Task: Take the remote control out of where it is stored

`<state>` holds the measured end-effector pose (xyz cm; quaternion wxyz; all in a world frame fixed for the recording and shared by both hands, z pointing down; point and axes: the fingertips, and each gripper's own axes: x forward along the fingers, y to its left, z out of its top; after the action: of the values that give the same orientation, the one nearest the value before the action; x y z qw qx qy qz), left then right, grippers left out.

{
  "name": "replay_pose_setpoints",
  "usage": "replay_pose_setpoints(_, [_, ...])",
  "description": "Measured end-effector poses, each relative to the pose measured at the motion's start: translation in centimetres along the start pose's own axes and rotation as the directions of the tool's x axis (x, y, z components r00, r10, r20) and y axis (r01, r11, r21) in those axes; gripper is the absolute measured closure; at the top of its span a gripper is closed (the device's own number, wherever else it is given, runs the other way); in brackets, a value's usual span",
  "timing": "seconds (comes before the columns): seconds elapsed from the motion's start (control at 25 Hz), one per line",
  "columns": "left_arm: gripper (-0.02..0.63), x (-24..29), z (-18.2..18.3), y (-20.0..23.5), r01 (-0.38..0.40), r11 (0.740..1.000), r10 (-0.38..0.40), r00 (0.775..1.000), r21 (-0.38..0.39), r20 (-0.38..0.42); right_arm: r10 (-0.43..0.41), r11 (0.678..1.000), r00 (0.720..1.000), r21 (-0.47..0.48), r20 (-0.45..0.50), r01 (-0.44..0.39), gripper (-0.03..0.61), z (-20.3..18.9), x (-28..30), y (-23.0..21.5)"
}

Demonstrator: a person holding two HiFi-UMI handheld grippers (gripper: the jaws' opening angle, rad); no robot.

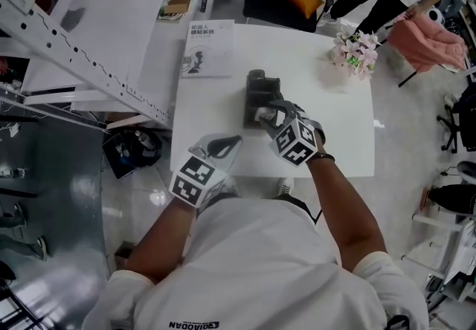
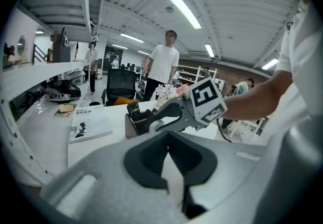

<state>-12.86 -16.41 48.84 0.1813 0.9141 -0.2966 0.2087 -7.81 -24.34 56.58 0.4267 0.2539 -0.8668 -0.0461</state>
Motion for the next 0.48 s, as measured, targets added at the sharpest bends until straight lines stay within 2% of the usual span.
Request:
replay_pose_setpoints(0.16, [0.612,0.3,0.4,-0.3,-0.011,1.000,0.011,1.000,-0.016,0.019,0.027,0.999,0.999,-0.039,-0.031,-0.028,0.434,-0.7,0.3,0.2])
replay_pose_setpoints(0.48, [0.612,1.0,0.2,0.1,-0.055,0.997,0.056,0.998,-0.059,0.028,0.071,0.996,0.997,-0.057,-0.013,-0.071,0.472,-0.3,-1.0,0.7])
